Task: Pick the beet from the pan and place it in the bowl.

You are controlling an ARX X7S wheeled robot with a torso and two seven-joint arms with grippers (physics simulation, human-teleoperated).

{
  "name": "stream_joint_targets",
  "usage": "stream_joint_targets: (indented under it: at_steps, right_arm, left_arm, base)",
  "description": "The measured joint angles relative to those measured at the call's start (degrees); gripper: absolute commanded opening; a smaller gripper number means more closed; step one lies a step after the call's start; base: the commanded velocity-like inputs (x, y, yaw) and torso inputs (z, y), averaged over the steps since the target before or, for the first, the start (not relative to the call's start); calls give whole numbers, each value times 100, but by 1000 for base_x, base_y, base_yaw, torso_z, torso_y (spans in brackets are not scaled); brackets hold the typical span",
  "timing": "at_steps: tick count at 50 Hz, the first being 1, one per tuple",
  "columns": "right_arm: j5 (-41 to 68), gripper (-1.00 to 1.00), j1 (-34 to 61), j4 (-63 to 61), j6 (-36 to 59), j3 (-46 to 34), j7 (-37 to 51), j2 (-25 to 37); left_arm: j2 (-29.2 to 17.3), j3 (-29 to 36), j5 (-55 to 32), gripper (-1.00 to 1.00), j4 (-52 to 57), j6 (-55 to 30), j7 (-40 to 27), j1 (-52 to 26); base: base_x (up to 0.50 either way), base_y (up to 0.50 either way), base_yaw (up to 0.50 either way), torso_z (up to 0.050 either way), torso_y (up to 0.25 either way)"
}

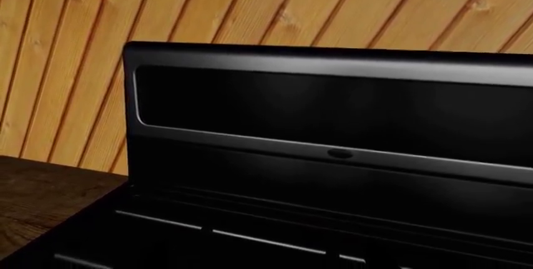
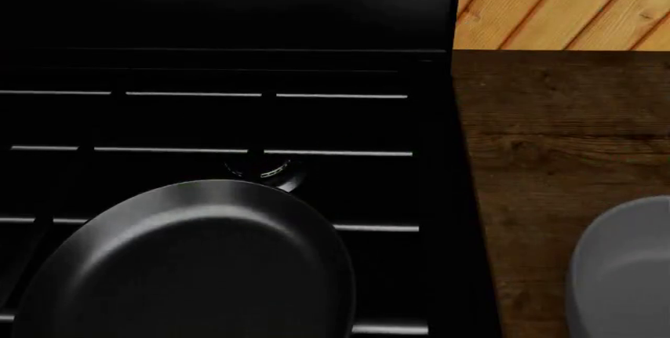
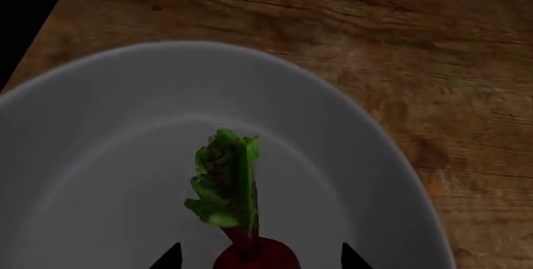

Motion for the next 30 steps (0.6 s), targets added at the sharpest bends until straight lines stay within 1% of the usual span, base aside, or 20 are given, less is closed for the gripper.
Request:
stream_joint_targets:
  at_steps: [16, 30]
  right_arm:
    - [121, 100, 4, 188, -109, 35, 72, -124]
    - [219, 100, 76, 185, -50, 177, 158, -69]
  left_arm:
    - [-18, 9, 74, 100, -22, 86, 61, 110]
    - [-34, 20, 95, 100, -5, 121, 78, 146]
  base:
    - [0, 0, 0, 0, 0]
    - [0, 0, 0, 0, 0]
